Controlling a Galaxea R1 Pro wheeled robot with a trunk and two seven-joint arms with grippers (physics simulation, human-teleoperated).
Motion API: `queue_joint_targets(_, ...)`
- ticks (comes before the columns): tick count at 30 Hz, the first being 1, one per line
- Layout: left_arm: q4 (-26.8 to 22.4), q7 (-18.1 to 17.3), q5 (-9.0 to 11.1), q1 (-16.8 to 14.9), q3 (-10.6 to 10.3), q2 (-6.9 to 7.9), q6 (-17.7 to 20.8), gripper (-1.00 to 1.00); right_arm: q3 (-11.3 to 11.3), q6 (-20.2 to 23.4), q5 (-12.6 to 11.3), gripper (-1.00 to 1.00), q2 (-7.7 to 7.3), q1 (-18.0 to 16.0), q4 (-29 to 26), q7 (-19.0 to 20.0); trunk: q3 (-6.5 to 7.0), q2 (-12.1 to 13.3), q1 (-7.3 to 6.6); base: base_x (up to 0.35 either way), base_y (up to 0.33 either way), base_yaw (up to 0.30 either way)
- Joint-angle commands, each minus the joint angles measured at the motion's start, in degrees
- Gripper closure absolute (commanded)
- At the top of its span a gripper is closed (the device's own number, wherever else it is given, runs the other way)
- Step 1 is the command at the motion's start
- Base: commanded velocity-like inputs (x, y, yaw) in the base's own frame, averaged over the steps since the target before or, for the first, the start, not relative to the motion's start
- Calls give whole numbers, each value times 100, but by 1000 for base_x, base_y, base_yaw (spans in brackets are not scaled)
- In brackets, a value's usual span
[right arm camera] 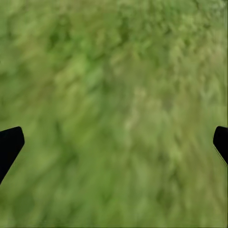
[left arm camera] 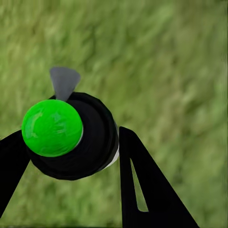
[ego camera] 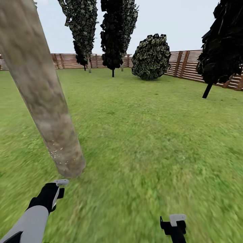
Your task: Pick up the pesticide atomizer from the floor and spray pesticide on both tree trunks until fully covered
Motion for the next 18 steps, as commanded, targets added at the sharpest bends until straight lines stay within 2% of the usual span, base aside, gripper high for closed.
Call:
queue_joint_targets(1, -4, 18, 10, -5, 15, -1, 18, 100, 12, 1, 57, -100, -1, -2, 4, -51, -5, -2, 0, 115, -252, 276)
queue_joint_targets(13, -4, 33, 12, -4, 14, -37, 15, 100, 13, 1, 57, -100, -1, -2, 4, -51, -5, -2, 0, 9, -273, 271)
queue_joint_targets(18, -4, 33, 10, -6, 16, -47, 10, 100, 12, 1, 57, -100, -1, -2, 4, -51, -5, -2, 0, 74, -274, 56)
